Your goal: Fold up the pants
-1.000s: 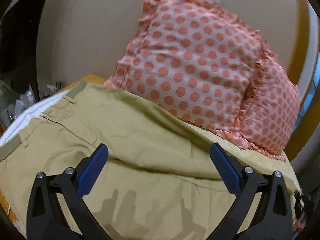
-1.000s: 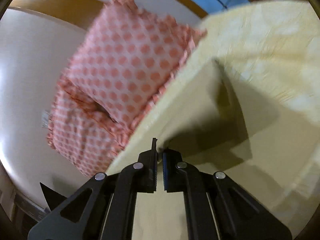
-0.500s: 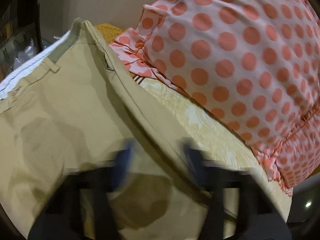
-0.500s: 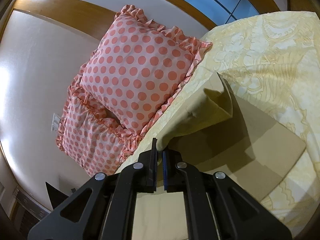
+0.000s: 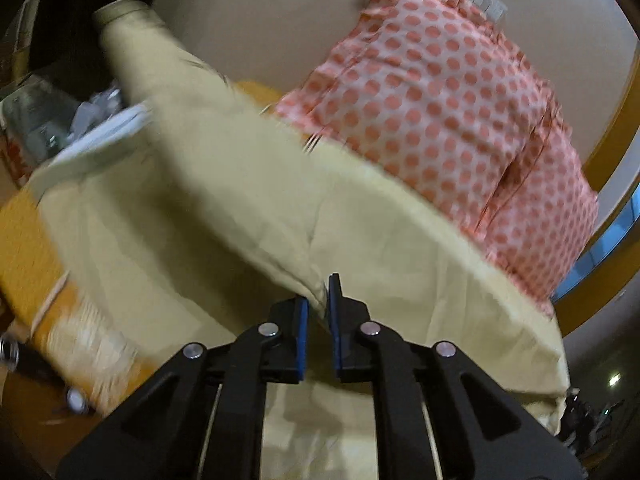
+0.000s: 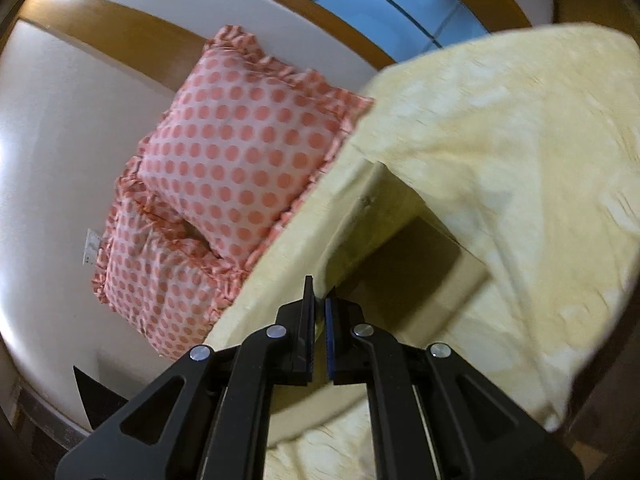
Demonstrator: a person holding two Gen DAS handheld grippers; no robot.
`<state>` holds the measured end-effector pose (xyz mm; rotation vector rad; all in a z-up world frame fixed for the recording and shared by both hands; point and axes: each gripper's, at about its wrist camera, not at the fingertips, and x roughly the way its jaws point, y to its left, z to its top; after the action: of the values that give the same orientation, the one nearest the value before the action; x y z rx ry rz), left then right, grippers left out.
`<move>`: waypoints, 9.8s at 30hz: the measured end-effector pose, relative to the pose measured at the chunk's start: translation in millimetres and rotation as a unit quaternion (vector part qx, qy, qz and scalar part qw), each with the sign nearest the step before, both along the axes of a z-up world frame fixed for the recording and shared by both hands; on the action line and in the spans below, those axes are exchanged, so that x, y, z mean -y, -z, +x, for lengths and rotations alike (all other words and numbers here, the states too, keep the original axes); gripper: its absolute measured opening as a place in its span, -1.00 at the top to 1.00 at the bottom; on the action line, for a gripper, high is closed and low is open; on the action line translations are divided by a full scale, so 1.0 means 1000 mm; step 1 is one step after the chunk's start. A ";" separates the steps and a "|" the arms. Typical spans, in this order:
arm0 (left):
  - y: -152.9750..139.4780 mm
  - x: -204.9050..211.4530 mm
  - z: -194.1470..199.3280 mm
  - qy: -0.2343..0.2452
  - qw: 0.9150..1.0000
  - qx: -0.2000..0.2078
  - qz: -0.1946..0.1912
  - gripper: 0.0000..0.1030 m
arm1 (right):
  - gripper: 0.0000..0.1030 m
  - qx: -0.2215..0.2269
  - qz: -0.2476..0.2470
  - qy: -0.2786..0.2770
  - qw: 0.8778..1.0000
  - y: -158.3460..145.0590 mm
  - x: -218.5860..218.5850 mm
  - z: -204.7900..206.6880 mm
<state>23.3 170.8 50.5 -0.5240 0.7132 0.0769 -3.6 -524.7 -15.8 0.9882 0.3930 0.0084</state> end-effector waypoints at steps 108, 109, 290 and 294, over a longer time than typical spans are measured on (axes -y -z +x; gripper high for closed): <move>-0.076 0.211 0.014 0.310 0.916 0.146 0.207 0.84 | -0.77 0.053 -0.107 -0.249 0.961 -0.056 -0.204 0.062; -0.061 0.231 0.014 0.344 0.907 0.131 0.205 0.84 | -0.77 0.047 -0.087 -0.248 0.964 -0.050 -0.196 0.064; 0.056 0.174 -0.029 0.163 0.956 0.063 0.236 -0.97 | -0.97 -0.060 -0.443 -0.195 0.873 -0.005 -0.322 0.030; 0.056 0.173 -0.028 0.163 0.956 0.066 0.237 -0.97 | -0.97 -0.060 -0.443 -0.195 0.873 -0.005 -0.322 0.030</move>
<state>-4.2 -2.5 -5.1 0.0510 0.6152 -0.0941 26.2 -203.1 -10.9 -0.0133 0.6299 0.1232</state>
